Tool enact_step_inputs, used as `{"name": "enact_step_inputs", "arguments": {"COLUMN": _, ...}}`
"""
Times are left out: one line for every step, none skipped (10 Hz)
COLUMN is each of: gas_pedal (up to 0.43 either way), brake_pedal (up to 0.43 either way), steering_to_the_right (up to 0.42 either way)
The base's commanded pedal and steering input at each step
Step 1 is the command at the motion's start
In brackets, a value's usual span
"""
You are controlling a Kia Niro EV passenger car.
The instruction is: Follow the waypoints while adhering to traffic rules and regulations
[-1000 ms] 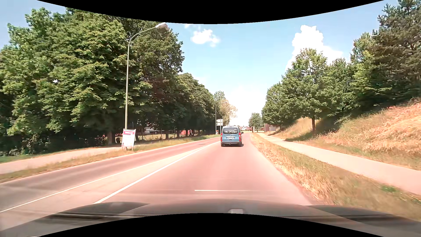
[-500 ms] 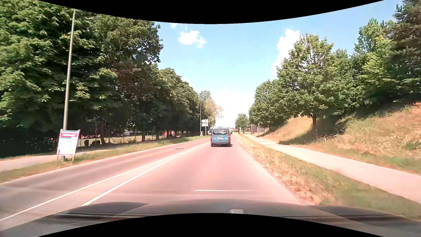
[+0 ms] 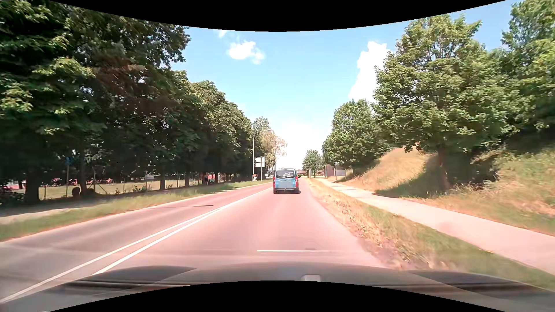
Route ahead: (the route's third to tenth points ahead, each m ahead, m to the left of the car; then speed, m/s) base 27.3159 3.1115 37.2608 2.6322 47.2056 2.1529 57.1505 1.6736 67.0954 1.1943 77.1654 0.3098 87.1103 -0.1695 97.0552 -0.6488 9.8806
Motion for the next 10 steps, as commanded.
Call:
{"name": "enact_step_inputs", "arguments": {"gas_pedal": 0.287, "brake_pedal": 0.0, "steering_to_the_right": 0.01}}
{"name": "enact_step_inputs", "arguments": {"gas_pedal": 0.287, "brake_pedal": 0.0, "steering_to_the_right": 0.008}}
{"name": "enact_step_inputs", "arguments": {"gas_pedal": 0.28, "brake_pedal": 0.0, "steering_to_the_right": 0.005}}
{"name": "enact_step_inputs", "arguments": {"gas_pedal": 0.248, "brake_pedal": 0.0, "steering_to_the_right": 0.003}}
{"name": "enact_step_inputs", "arguments": {"gas_pedal": 0.228, "brake_pedal": 0.0, "steering_to_the_right": 0.003}}
{"name": "enact_step_inputs", "arguments": {"gas_pedal": 0.22, "brake_pedal": 0.0, "steering_to_the_right": 0.003}}
{"name": "enact_step_inputs", "arguments": {"gas_pedal": 0.22, "brake_pedal": 0.0, "steering_to_the_right": 0.003}}
{"name": "enact_step_inputs", "arguments": {"gas_pedal": 0.22, "brake_pedal": 0.0, "steering_to_the_right": 0.004}}
{"name": "enact_step_inputs", "arguments": {"gas_pedal": 0.22, "brake_pedal": 0.0, "steering_to_the_right": 0.004}}
{"name": "enact_step_inputs", "arguments": {"gas_pedal": 0.22, "brake_pedal": 0.0, "steering_to_the_right": 0.003}}
